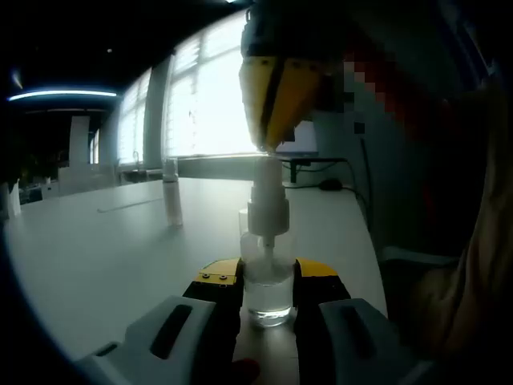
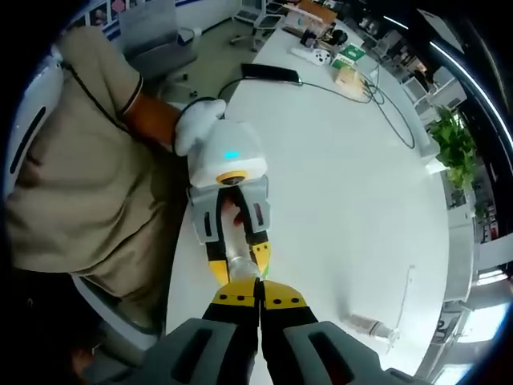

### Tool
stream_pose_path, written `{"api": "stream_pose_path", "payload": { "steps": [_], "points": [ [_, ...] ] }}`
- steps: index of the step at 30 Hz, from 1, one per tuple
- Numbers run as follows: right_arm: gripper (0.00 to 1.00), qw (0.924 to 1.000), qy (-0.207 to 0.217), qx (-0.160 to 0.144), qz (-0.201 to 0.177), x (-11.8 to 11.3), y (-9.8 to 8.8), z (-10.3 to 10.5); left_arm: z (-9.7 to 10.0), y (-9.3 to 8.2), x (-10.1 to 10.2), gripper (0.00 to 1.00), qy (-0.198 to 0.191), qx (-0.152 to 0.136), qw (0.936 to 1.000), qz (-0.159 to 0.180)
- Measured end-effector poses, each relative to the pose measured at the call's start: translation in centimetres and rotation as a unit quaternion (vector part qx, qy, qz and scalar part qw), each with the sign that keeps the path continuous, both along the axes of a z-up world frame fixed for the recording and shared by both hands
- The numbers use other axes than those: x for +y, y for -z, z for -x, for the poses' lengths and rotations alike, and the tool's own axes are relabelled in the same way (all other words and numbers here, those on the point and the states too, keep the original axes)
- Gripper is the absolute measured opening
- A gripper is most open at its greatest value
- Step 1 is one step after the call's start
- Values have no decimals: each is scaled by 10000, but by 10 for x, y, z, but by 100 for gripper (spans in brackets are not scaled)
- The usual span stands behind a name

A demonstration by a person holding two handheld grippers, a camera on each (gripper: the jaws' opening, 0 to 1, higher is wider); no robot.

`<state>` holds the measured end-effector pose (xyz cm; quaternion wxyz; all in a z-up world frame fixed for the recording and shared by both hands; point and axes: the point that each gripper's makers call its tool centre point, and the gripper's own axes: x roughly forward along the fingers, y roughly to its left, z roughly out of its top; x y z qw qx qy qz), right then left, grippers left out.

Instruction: Clamp pump bottle remove cover press pump head put on cover

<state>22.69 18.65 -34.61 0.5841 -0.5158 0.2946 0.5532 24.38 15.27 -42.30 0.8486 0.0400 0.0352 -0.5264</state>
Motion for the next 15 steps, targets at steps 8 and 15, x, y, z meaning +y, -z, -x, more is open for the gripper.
{"api": "stream_pose_path", "payload": {
  "steps": [8,15],
  "points": [
    [0,9993,111,-128,-344,-3,-11,-1,0,0,-1,15,9,2,10000,1],
    [0,9971,268,-231,-671,-8,-11,-1,-1,0,-1,15,3,10,10000,2]
  ]
}}
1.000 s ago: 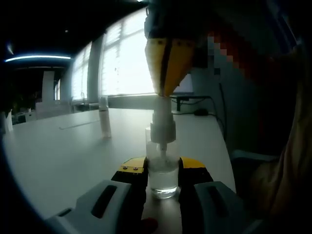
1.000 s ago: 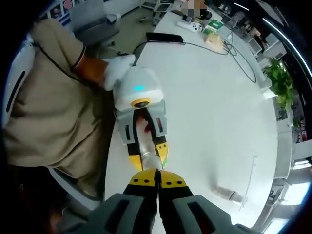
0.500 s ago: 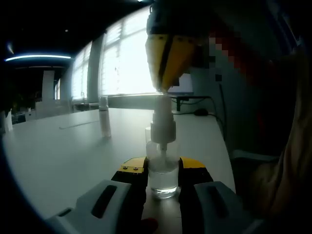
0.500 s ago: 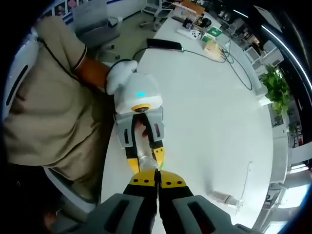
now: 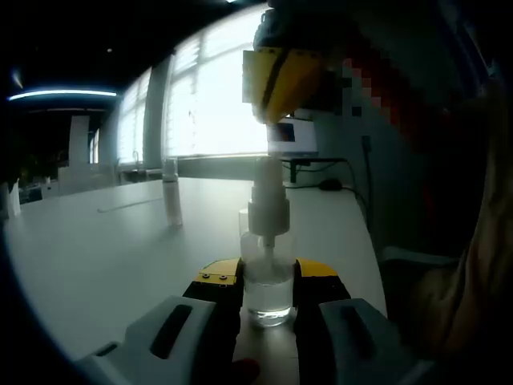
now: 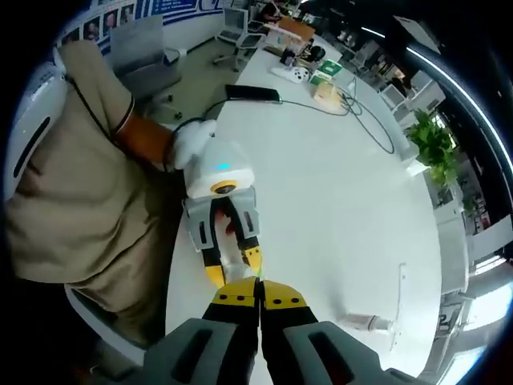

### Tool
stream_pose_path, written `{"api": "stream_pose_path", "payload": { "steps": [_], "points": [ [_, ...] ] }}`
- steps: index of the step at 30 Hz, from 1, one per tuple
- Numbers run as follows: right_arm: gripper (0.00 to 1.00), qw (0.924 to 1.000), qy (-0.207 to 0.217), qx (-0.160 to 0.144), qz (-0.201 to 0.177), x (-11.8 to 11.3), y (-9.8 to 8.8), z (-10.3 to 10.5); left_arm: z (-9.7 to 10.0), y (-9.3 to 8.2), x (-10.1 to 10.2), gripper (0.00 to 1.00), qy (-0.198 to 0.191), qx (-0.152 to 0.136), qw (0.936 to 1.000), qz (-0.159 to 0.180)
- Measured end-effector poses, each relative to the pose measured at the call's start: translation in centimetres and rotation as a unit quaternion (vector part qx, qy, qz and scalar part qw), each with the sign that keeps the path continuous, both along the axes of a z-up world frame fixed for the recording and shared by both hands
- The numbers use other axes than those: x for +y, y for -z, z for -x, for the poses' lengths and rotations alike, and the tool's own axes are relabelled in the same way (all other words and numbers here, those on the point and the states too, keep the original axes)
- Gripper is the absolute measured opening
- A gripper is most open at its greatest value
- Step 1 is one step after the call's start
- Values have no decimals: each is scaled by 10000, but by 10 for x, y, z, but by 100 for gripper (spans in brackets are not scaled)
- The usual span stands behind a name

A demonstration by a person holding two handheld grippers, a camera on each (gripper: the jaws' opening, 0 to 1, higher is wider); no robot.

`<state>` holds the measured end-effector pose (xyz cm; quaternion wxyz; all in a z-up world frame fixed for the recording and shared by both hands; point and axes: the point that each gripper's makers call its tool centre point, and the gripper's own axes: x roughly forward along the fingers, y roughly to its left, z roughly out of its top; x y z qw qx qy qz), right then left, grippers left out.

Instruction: Clamp pump bottle remove cover press pump head put on cover

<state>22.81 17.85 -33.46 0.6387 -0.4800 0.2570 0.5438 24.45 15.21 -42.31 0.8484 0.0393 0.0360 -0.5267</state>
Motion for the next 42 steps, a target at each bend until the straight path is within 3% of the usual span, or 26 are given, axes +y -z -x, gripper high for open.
{"api": "stream_pose_path", "payload": {
  "steps": [22,42],
  "points": [
    [0,9939,533,-233,-936,-12,-3,-6,1,0,0,15,4,-9,10000,-2],
    [0,9713,1170,-599,-1984,-29,7,-11,0,0,1,15,11,-27,10000,-9]
  ]
}}
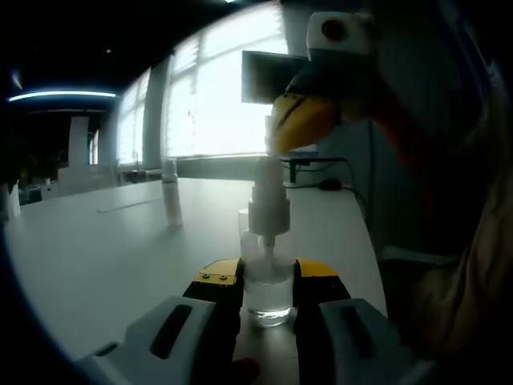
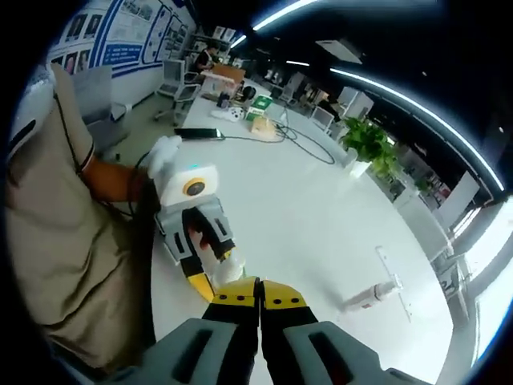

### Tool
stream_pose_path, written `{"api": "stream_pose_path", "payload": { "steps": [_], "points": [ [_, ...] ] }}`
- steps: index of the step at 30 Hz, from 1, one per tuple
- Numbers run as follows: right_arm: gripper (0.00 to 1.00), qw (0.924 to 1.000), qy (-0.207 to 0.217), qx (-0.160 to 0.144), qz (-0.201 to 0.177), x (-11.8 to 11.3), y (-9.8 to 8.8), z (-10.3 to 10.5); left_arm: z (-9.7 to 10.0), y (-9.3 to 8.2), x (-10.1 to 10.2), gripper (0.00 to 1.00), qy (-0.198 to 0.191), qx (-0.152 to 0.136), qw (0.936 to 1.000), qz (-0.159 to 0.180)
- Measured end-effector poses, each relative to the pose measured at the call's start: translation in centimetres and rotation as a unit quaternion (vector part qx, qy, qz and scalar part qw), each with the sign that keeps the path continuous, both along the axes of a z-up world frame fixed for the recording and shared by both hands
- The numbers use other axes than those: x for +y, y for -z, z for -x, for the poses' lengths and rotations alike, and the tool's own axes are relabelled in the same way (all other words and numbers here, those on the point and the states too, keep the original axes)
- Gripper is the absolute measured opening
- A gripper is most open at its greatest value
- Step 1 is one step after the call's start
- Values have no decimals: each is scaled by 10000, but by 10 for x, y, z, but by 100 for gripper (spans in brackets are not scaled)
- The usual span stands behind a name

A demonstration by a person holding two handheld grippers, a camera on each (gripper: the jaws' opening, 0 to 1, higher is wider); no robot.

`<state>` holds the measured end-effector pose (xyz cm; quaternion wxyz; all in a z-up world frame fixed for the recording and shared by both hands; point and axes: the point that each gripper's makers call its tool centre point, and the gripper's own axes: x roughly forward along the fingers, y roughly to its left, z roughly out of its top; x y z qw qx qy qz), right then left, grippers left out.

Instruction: Clamp pump bottle remove cover press pump head put on cover

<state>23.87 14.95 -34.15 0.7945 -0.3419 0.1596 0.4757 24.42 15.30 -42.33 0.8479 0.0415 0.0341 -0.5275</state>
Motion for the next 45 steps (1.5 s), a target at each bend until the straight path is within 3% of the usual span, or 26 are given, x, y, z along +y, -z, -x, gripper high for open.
{"api": "stream_pose_path", "payload": {
  "steps": [14,22,29,32,45],
  "points": [
    [0,9973,479,-271,-493,-18,2,-2,-1,0,0,15,-8,8,10000,3],
    [0,9938,693,-221,-835,-25,13,-2,0,0,0,15,-6,-1,10000,0],
    [0,9858,1035,-228,-1301,-36,18,-9,1,0,0,15,-10,-2,10000,-2],
    [0,9813,1137,-78,-1550,-37,21,-8,1,0,0,15,-10,-2,10000,-1],
    [0,9694,1411,-93,-2007,-48,32,-5,1,0,1,15,-13,-18,10000,-8]
  ]
}}
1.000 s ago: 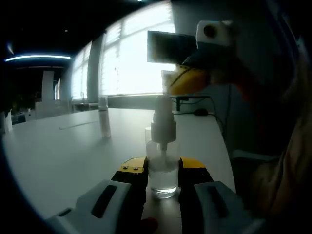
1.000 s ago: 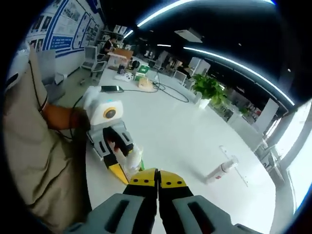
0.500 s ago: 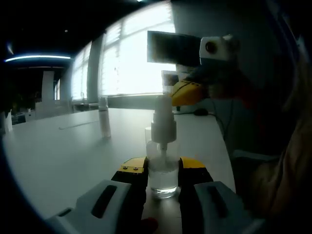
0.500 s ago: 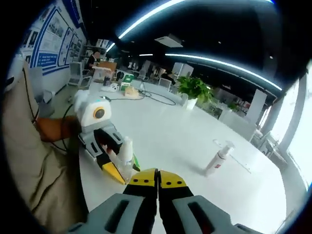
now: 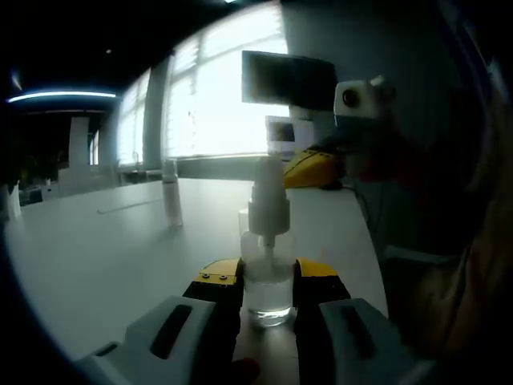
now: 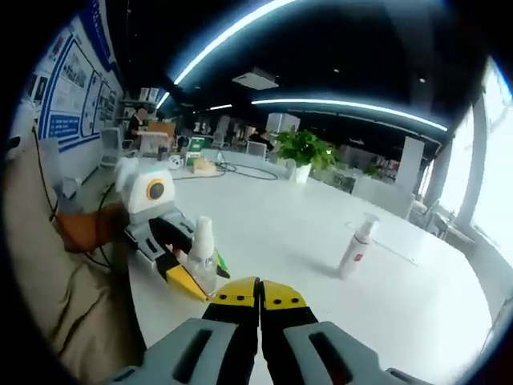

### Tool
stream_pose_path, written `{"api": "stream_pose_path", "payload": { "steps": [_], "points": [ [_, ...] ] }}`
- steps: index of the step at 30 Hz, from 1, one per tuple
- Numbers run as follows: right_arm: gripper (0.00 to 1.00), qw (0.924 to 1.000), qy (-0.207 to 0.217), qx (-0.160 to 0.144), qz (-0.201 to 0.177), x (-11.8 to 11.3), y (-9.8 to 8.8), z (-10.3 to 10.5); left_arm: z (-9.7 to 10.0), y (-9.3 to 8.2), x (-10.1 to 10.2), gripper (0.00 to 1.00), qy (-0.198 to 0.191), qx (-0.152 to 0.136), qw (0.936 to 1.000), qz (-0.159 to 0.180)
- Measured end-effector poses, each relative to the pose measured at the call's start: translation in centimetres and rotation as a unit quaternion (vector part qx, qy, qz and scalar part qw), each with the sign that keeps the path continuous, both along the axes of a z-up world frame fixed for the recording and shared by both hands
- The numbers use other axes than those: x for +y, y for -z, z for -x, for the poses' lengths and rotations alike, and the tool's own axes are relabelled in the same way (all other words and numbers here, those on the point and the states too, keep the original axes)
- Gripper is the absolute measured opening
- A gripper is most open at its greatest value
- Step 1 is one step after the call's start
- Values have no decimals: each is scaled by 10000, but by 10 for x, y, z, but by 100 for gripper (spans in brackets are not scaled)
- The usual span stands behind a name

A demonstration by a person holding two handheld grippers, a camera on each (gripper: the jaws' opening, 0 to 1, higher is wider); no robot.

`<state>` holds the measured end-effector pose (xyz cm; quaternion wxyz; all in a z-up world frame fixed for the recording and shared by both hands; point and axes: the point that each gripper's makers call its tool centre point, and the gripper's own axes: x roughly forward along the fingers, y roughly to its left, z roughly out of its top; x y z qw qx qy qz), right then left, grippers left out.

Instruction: Clamp pump bottle remove cover press pump head put on cover

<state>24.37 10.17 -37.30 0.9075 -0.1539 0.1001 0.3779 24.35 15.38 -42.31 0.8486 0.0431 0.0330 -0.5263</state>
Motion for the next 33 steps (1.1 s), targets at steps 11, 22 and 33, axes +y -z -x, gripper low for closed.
{"api": "stream_pose_path", "payload": {
  "steps": [11,22,33],
  "points": [
    [0,9991,108,-165,-364,-10,6,4,0,0,0,15,-7,1,10000,-2],
    [0,9965,203,-323,-744,-21,8,9,-1,0,0,15,-6,1,10000,-3],
    [0,9946,239,-284,-964,-25,22,12,-1,1,0,15,-6,3,10000,-5]
  ]
}}
